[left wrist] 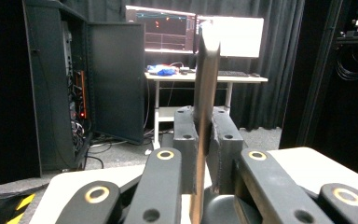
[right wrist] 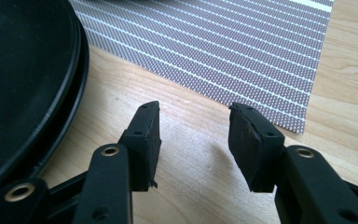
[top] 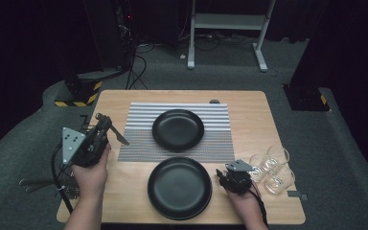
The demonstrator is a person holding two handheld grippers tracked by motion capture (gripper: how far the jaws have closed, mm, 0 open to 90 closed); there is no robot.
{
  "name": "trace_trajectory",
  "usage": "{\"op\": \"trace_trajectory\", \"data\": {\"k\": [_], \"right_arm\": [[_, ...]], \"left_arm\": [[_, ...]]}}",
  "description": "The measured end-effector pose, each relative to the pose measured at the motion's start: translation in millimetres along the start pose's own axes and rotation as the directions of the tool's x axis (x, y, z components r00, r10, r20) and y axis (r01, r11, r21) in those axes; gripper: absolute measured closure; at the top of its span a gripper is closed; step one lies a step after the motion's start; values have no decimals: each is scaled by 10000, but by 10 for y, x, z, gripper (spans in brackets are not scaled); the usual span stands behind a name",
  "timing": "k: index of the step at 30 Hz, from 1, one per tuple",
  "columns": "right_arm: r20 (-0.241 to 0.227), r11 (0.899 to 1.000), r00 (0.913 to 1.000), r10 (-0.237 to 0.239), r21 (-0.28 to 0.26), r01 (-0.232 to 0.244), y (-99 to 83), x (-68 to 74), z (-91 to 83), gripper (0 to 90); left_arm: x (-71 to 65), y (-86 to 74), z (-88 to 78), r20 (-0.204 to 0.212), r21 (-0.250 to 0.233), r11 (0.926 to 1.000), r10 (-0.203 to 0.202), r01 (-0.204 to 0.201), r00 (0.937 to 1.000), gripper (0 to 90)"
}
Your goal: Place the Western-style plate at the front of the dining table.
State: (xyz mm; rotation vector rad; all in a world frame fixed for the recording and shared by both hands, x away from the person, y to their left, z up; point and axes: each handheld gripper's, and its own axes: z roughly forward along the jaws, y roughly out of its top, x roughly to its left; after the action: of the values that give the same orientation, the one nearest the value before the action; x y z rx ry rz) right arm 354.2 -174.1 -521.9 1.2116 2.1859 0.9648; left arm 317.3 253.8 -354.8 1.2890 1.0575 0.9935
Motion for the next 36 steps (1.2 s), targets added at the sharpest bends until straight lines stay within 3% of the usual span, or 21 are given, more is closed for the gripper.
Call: {"op": "trace_trajectory", "data": {"k": [11,22,36], "right_arm": [[-79,9997,9997,250,-76,-251,-19,-25,7,532],[30,9999,9999,153,63,-153,-17,-6,14,532],[53,9999,9999,117,81,-118,-17,-3,14,534]], "left_arm": [[-31,-53,60,29,195,9998,54,-54,10000,832],[-128,-185,234,180,801,9968,64,-79,9998,832],[-169,-463,533,357,1989,9798,-275,199,9990,832]]}}
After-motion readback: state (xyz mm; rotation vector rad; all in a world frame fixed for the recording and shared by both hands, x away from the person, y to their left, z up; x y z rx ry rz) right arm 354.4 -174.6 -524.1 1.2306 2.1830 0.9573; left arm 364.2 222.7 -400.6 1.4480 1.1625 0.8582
